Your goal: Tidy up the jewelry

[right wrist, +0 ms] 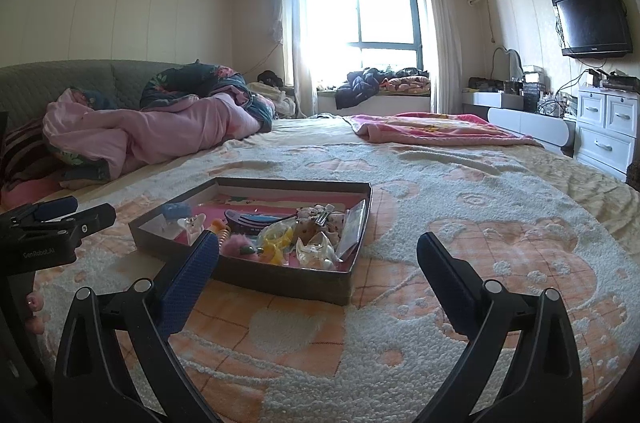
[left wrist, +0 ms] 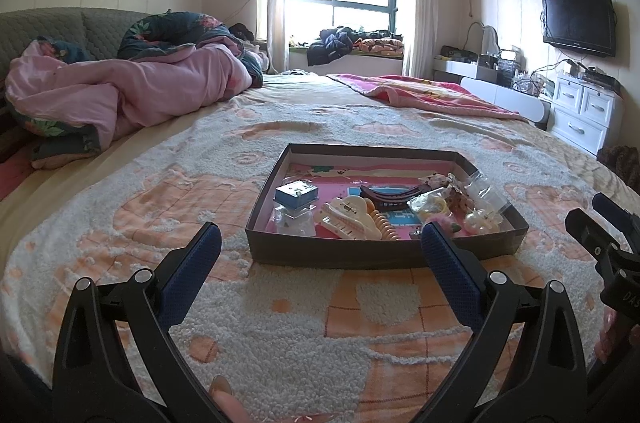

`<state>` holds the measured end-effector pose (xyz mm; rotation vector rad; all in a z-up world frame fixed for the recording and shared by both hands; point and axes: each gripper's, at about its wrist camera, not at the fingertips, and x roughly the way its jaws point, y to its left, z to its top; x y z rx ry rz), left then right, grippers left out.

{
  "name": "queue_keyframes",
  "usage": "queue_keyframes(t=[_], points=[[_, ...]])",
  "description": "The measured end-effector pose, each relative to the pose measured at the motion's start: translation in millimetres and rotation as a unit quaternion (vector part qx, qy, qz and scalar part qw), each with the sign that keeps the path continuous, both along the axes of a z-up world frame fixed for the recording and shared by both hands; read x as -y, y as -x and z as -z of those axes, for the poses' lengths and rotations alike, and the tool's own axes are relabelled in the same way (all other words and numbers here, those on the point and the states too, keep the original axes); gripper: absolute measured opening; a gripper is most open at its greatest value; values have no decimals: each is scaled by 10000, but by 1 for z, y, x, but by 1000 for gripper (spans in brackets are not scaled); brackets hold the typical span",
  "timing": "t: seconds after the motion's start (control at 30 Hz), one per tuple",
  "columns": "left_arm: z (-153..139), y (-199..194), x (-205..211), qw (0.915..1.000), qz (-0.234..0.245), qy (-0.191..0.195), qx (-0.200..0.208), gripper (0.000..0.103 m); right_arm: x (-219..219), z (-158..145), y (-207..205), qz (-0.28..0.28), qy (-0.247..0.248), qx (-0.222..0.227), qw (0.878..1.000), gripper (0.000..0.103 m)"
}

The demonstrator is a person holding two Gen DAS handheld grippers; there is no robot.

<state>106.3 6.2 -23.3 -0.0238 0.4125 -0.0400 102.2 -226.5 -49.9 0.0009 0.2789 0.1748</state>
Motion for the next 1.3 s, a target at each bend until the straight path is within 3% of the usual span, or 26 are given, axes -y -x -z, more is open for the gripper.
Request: queue_keyframes(t=[1.3], points=[[-1, 0, 0, 10000, -18, -14, -13, 92, -1, 2, 1, -11, -19, -30, 10000, 96]])
